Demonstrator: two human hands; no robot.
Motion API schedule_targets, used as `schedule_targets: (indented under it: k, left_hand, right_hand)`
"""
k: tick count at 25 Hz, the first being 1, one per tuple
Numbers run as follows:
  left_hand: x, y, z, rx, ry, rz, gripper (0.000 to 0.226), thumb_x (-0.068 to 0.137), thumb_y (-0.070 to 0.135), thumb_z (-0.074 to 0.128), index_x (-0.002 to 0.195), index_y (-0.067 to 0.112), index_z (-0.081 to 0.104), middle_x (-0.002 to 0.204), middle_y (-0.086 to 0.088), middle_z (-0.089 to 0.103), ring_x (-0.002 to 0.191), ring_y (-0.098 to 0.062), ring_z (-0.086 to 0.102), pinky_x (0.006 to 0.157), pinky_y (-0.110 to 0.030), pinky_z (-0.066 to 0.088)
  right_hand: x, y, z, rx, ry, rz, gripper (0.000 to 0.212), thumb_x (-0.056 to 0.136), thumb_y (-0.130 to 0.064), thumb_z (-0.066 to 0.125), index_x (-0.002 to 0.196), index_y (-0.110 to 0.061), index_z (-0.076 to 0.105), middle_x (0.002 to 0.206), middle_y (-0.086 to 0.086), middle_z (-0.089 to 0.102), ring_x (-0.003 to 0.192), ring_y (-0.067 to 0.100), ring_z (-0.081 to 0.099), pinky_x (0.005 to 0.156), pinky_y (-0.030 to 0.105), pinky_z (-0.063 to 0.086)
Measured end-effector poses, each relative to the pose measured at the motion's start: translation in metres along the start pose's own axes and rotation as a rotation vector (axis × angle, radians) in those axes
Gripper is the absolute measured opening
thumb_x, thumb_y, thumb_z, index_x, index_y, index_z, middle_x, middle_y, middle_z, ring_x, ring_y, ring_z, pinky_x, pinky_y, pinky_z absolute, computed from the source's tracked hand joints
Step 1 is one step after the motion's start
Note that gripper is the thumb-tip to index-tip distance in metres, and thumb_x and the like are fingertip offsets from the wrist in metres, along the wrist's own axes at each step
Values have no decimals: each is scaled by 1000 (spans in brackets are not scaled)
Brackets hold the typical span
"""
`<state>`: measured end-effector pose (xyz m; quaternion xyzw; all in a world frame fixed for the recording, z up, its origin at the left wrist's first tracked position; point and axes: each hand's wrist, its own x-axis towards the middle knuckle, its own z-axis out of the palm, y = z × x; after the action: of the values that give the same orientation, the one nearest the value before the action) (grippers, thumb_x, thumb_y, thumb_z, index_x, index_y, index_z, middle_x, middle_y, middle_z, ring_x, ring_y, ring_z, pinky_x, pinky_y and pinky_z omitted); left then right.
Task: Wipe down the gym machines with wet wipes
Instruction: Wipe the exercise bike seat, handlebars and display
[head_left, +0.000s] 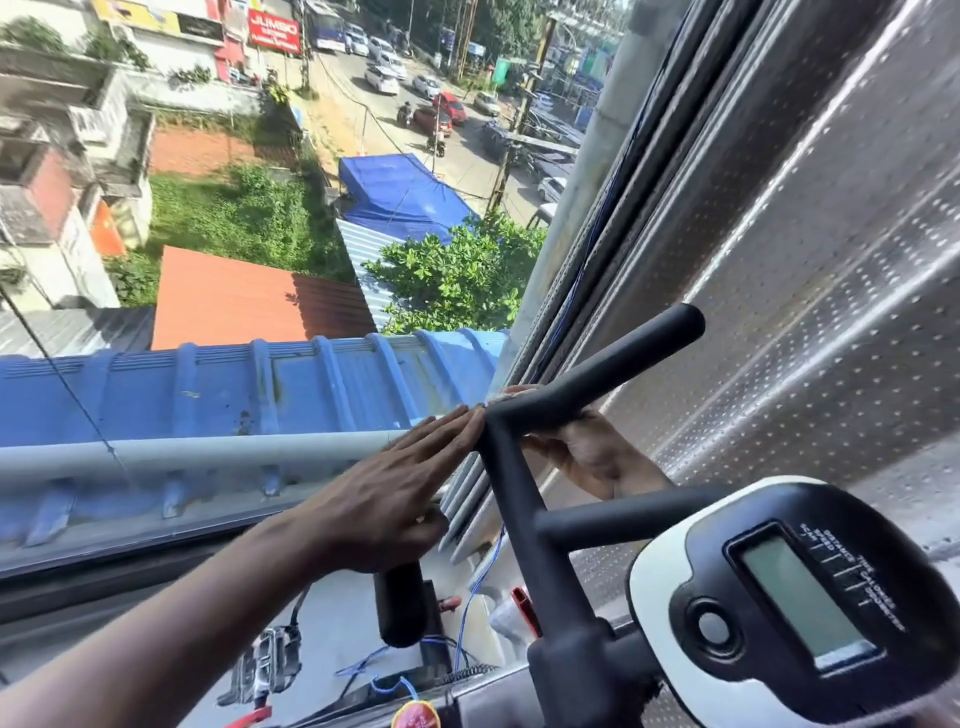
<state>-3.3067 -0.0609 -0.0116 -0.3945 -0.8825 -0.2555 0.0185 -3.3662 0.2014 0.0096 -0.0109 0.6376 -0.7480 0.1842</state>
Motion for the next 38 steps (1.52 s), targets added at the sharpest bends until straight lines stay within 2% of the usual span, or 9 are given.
schedule_targets:
  k: [3,7,12,18,22,25,30,33,38]
  left_hand:
    - [8,2,1,29,-4,-19,103,85,23,55,163,24,-14,171,7,-10,155,-1,-16,126,-23,-9]
    - [7,0,0,-1,1,-27,107,82,18,58,162,25,-12,170,11,-9,154,3,-17,124,-20,-11]
    - [6,-1,0,-42,-19,-46,110,85,12,64,159,29,-16,166,17,-15,150,9,-21,123,-17,-13]
    - [6,-3,2,-43,-6,-42,110,85,19,66,159,31,-15,166,18,-14,149,10,-21,122,-16,-14]
    - [5,-6,4,-32,11,-37,109,88,23,66,158,32,-17,165,19,-15,149,11,-22,121,-16,-15]
    - [5,-6,7,-43,37,-26,103,90,31,62,160,31,-14,168,17,-11,151,8,-19,124,-19,-12]
    - [-4,-3,13,-90,139,-52,86,92,48,42,164,27,-1,171,13,2,156,3,-4,127,-24,-3]
    - [-14,1,19,-127,176,-108,83,95,52,36,163,29,-5,171,14,-1,156,3,-6,127,-24,-5]
    - [-27,8,17,-197,173,-223,80,95,61,20,161,31,-13,168,20,-12,152,8,-16,126,-23,-6]
  right_hand:
    - [-11,-24,-17,-58,62,-1,42,84,4,64,126,6,64,125,19,70,109,29,67,82,28,60]
    - [-30,-81,-37,-65,160,-210,25,90,10,53,107,-1,68,99,14,79,91,18,75,75,22,58]
    - [-44,-141,-67,-308,222,-285,28,98,10,46,116,0,65,110,21,75,107,26,73,84,25,59]
    - [-57,-195,-62,-946,167,174,18,100,2,55,113,0,68,109,20,75,101,28,75,94,40,60]
    - [-68,-194,-40,-1081,364,180,15,99,-9,65,104,4,71,97,20,77,87,26,77,84,41,63]
    - [-77,-175,-10,-1128,439,98,20,99,-19,67,95,0,73,84,13,78,74,20,78,69,34,65]
    - [-64,-155,22,-1942,279,-199,35,94,-42,70,82,-9,72,71,6,69,63,21,69,56,33,58]
    - [-61,-152,9,-2218,29,-707,25,79,-24,86,75,-13,64,58,5,65,52,25,68,47,33,57]
    - [-32,-104,13,-2045,-285,-911,25,76,0,75,89,-13,59,66,-1,62,57,21,66,50,31,49]
